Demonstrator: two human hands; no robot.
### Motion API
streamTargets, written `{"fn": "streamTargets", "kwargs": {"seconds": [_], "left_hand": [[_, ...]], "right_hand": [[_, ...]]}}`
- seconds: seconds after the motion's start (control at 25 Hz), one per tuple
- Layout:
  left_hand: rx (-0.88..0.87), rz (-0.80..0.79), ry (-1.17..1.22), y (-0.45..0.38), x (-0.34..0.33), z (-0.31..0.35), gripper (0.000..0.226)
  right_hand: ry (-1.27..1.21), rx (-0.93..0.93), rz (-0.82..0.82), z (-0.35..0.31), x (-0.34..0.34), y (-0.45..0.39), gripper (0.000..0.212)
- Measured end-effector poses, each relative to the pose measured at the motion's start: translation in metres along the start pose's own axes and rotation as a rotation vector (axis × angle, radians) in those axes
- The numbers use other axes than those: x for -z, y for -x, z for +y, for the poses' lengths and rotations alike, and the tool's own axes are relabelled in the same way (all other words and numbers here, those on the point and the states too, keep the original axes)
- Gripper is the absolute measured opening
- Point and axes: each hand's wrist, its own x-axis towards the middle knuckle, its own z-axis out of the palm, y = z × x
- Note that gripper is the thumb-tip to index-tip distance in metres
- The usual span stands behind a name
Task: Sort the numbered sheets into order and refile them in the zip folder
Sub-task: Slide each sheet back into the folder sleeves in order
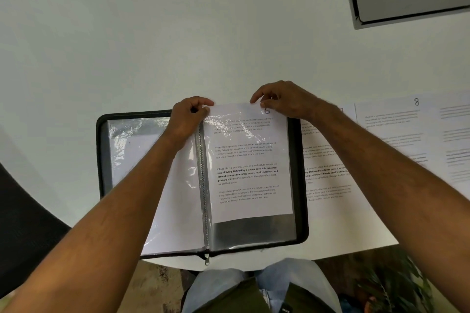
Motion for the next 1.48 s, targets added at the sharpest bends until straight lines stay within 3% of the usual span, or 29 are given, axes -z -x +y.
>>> {"fn": "streamTargets", "kwargs": {"seconds": [0.24,0.56,0.76,0.96,1.08,1.2,1.32,1.4,1.48], "left_hand": [[-0.107,-0.018,-0.238,0.0,-0.002,0.001,0.007],[-0.128,-0.001,-0.55,-0.002,-0.006,-0.009,0.022],[-0.121,-0.009,-0.607,0.001,-0.009,-0.007,0.022],[-0.12,-0.029,-0.634,0.01,-0.01,-0.002,0.028],[-0.122,-0.021,-0.647,0.019,-0.011,0.001,0.031],[-0.101,-0.013,-0.651,0.026,-0.013,0.001,0.036],[-0.133,0.005,-0.687,0.042,-0.019,-0.002,0.061],[-0.183,0.037,-0.687,0.059,-0.024,-0.01,0.079],[-0.213,0.061,-0.693,0.082,-0.031,-0.02,0.084]], "right_hand": [[0.033,-0.03,-0.095,-0.003,-0.004,0.002,0.024],[0.125,-0.091,-0.076,-0.005,-0.016,0.003,0.019],[0.24,-0.081,-0.102,-0.007,-0.024,0.007,0.014],[0.292,-0.078,0.021,-0.013,-0.031,0.019,0.016],[0.117,-0.034,0.212,-0.01,-0.043,0.033,0.01],[-0.112,-0.06,0.395,-0.008,-0.056,0.051,0.037],[-0.316,-0.132,0.509,-0.007,-0.074,0.073,0.072],[-0.406,-0.175,0.542,-0.005,-0.089,0.088,0.081],[-0.468,-0.235,0.555,-0.004,-0.104,0.105,0.084]]}}
